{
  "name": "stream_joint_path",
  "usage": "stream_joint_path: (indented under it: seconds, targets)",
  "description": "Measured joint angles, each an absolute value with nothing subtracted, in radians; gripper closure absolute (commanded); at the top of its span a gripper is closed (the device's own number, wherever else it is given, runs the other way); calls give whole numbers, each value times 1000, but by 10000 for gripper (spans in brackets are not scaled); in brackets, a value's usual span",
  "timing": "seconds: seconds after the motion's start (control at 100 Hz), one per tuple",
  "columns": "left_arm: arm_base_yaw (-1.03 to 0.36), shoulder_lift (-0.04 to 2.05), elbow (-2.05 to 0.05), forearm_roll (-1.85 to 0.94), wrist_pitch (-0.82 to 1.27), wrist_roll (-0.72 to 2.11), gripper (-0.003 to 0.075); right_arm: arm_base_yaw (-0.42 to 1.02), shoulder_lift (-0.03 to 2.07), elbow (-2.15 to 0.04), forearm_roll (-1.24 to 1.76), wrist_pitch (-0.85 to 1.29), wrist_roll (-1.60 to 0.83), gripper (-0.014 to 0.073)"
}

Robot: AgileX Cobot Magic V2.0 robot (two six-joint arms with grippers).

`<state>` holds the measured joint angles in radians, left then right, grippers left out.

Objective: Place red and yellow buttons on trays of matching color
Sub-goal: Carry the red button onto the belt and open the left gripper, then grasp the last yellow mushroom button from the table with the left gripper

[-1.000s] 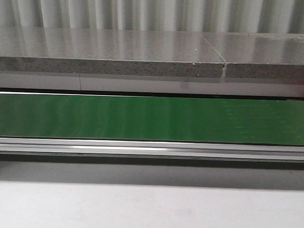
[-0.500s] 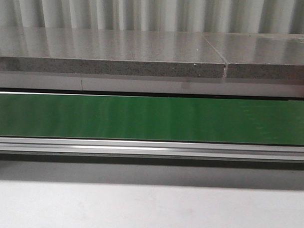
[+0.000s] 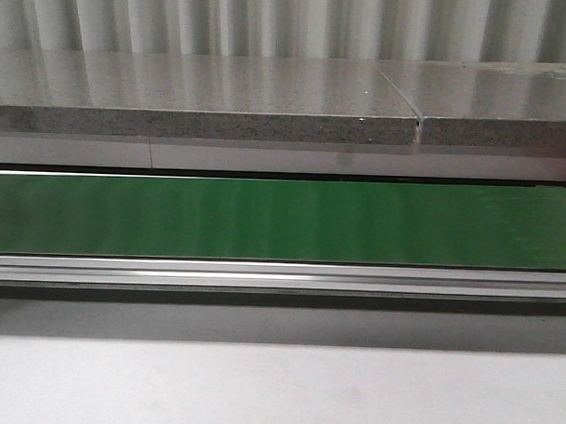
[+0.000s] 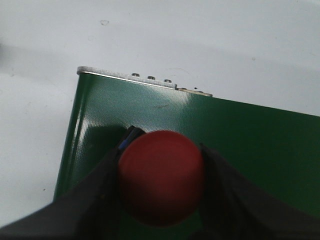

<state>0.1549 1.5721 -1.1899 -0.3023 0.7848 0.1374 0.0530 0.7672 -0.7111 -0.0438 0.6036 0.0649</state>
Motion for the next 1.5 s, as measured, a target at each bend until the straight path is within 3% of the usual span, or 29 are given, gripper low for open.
stream_joint_path:
  seconds: [0.18,0.25,0.35,0.52,0.59,1.08,1.5]
  targets:
    - [154,1572,-1163,-310,781,142,735,53,767,-711,-44,604,65,661]
    - [154,1572,-1149,-310,781,147,689,53,767,-711,-44,604,65,661]
    - [154,1572,-1145,-310,787,165,536,53,767,-711,-44,604,65,661]
    - [154,1572,-1143,-313,793,170,179,53,767,-711,-44,604,65,661]
    - [154,1572,-1143,-317,793,170,106,53,767,-711,-44,604,65,661]
    - [165,1506,-1231,-353,812,171,92,53,767,-711,-44,604,65,661]
    - [371,1592,-1248,-260,785,172,92,53,767,-711,-44,604,65,661]
